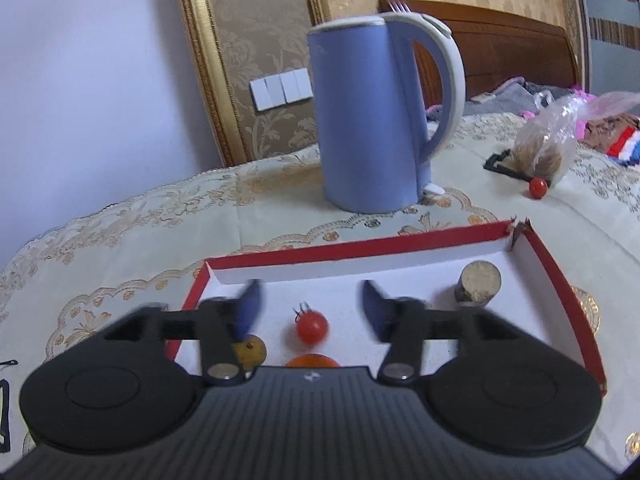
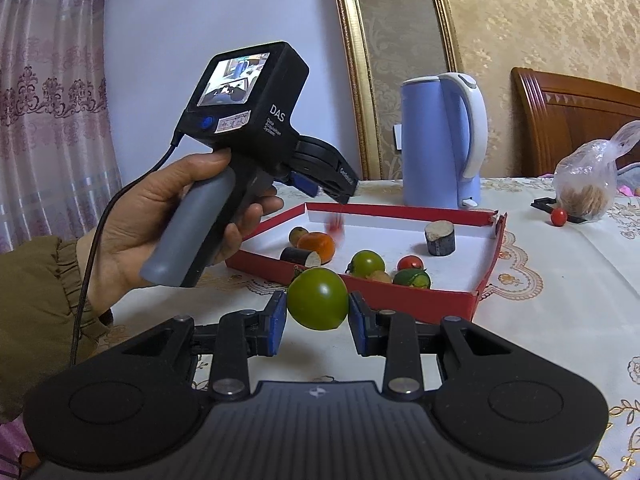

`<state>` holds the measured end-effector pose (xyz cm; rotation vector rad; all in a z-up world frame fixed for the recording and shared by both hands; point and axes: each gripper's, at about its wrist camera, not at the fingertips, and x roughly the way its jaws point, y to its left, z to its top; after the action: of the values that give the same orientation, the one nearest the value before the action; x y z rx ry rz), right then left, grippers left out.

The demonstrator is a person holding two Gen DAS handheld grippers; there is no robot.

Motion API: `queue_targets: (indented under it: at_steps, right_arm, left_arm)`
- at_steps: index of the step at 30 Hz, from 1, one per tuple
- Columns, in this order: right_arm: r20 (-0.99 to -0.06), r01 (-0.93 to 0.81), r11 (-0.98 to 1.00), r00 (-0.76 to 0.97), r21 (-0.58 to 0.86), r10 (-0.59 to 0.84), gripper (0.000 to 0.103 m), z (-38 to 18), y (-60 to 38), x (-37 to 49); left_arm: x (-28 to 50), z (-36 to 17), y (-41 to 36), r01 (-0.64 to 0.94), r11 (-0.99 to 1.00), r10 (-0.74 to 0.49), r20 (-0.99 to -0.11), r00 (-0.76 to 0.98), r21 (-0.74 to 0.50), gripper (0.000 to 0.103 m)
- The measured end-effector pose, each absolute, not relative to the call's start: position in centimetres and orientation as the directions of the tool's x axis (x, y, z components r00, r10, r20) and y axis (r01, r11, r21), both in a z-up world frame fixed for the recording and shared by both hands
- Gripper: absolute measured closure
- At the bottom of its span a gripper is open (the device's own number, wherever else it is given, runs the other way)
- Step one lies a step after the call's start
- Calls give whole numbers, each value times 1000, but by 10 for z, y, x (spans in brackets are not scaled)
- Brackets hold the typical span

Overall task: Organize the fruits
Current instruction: 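Carry the red cherry tomato into the tray and open the left gripper, then carry the green tomato into the tray and open the right gripper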

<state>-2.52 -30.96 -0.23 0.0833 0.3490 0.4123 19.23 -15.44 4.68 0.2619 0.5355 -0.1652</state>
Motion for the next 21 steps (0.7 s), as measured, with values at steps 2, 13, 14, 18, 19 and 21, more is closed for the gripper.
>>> queue_targets:
  at_steps: [2, 13, 14, 18, 19, 21]
  right_arm:
    - [-316, -375, 915, 858, 151, 404, 70, -2, -310, -25]
    - [-319, -347, 924, 867, 164, 382, 70, -5, -316, -19]
    - [-321, -344, 924, 867, 164, 380, 70, -5, -315, -19]
    - [-335, -344, 928, 865, 144, 373, 70, -6, -308, -16]
    - [-337, -346, 929, 865, 135, 371, 70, -5, -307, -15]
    - [-339, -344, 932, 868, 116, 363, 70, -2, -304, -13]
  left_arm:
    - [187, 52, -152, 210, 956, -81, -499, 863, 207, 35]
    - [112, 78, -80, 38, 986, 26, -375, 927, 162, 10]
    - [103, 74, -73, 25, 988, 33, -363, 931, 155, 10]
    - [79, 58, -53, 4, 990, 47, -357, 933, 140, 9]
    - [75, 53, -48, 2, 991, 47, -362, 931, 133, 9]
    - [68, 44, -39, 2, 993, 42, -377, 925, 116, 9]
